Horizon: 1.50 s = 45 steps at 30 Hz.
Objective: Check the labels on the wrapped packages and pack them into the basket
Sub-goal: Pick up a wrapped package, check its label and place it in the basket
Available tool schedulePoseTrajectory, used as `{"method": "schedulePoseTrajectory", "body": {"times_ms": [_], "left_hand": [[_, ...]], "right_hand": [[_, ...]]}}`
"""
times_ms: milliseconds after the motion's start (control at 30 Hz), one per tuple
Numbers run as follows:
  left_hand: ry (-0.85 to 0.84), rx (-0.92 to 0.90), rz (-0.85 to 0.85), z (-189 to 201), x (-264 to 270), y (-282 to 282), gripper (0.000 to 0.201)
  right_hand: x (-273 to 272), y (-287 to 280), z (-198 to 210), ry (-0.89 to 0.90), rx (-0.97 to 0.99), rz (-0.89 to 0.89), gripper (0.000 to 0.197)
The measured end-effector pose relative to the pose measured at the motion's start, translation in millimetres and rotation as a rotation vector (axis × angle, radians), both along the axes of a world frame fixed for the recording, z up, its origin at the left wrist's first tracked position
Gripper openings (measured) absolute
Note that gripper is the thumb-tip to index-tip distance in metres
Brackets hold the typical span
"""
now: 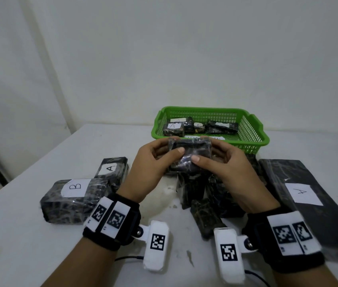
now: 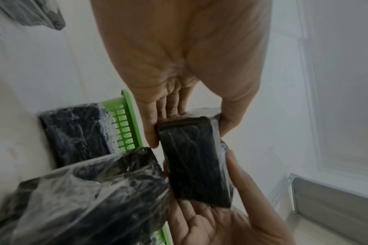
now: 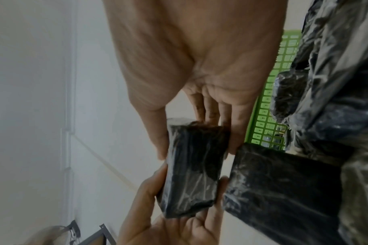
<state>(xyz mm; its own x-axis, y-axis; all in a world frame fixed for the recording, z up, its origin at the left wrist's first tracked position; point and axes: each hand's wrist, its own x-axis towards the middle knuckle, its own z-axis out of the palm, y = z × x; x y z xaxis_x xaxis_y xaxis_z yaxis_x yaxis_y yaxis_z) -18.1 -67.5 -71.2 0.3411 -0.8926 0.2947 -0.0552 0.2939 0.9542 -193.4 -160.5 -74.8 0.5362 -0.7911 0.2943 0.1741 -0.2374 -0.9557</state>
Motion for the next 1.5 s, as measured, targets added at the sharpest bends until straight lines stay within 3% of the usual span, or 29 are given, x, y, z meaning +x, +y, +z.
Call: {"method": "schedulePoseTrajectory", "body": {"times_ms": [133,400,533,733,900,1067,1133,1233,1400,1500], "left_hand": [[0.036,0.011,-0.055,0.7,1.7,2.6,0.054],[-0.077,0.004,-0.071,0.8,-1.3,4.3,0.067],[-0.124,-0.055,-0.015,1.7,-1.0,4.0,0.063],[-0.145,-0.134,-0.098,0.2,-2.0,5.3,0.062],[-0.103,-0.084,-0.139,0.2,-5.1,7.1,0.067],[-0.02,-0.063,0.001,-2.4,-5.1,-0.1,0.04],[-0.051,-0.068,0.01,-4.3,-5.4,-0.7,0.04],[-0.057,-0.074,-0.018,-3.1,-7.9,1.0,0.041],[-0.013,-0.09,0.004,-4.0,-4.1,-1.4,0.04],[-0.016,-0.07,-0.021,-3.9,-2.7,0.1,0.044]], "right_hand": [[-1.9,-0.6,1.5,0.003,-0.014,0.001,0.056],[-2.7,-0.3,1.3,-0.019,-0.019,-0.065,0.037],[-3.7,-1.2,1.3,-0.041,-0.027,-0.02,0.053],[-7.4,-4.6,5.9,-0.035,0.089,0.057,0.065],[-9.6,-6.4,3.7,-0.021,0.059,0.032,0.06],[-9.4,-1.8,4.1,0.015,0.012,0.003,0.053],[-8.5,1.4,5.4,0.038,-0.011,-0.018,0.056],[-8.5,0.7,5.4,0.023,-0.012,-0.042,0.044],[-7.2,-1.2,3.5,0.029,-0.001,0.009,0.071],[-6.9,-3.6,2.8,0.02,-0.029,-0.019,0.065]]}}
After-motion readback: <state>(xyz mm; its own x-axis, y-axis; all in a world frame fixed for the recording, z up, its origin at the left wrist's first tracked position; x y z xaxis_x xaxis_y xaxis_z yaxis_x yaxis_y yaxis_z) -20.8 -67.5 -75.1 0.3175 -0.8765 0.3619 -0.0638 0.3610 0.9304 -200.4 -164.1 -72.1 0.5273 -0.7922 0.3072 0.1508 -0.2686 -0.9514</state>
